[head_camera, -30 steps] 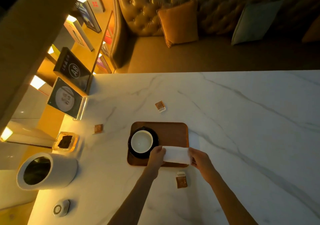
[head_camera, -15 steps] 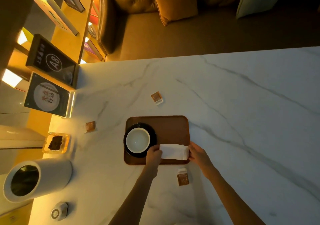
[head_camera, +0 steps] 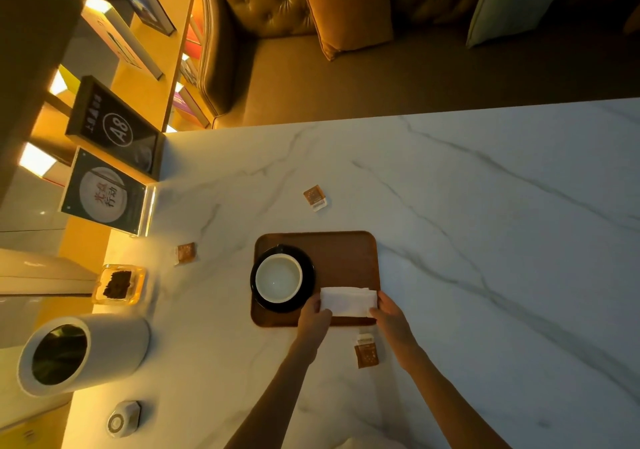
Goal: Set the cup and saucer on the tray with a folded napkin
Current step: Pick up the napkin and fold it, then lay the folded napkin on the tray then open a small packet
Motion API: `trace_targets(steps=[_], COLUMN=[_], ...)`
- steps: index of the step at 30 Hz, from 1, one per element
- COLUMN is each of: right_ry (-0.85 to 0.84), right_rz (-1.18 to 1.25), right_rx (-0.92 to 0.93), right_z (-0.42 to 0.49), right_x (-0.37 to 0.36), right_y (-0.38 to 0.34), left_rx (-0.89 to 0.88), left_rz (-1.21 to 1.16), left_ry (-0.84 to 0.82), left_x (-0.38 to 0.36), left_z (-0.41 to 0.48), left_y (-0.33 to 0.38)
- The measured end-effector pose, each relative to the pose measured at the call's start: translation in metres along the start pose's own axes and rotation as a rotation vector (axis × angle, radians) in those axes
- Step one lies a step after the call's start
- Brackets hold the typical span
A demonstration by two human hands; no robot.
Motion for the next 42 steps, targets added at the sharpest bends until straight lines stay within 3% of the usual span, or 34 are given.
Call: trace_targets(steps=[35, 39, 42], right_ry=[-0.029, 0.043, 0.168], right_rz=[-0.026, -0.043, 0.031], right_rx=[-0.019, 0.046, 0.07], right_z=[0.003, 0.0, -0.002], right_x=[-0.005, 0.003, 0.02], right_y=[0.005, 0.002, 0.006], left_rx=[0.105, 0.075, 0.003], left_rz=[-0.076, -0.06, -0.016], left_ry=[-0.047, 0.022, 0.179], left_x=[0.007, 0.009, 0.019], left_z=[-0.003, 0.0, 0.001], left_y=[-0.005, -0.007, -0.013])
Point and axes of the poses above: each hand's wrist, its own z-axis towards the middle knuckle, its own x-axis out of the back of the hand, y = z × x, the point moved 7 cm from there along z, towards the middle knuckle, and after that the axes turned 15 degrees about y, right-handed, at the moved point
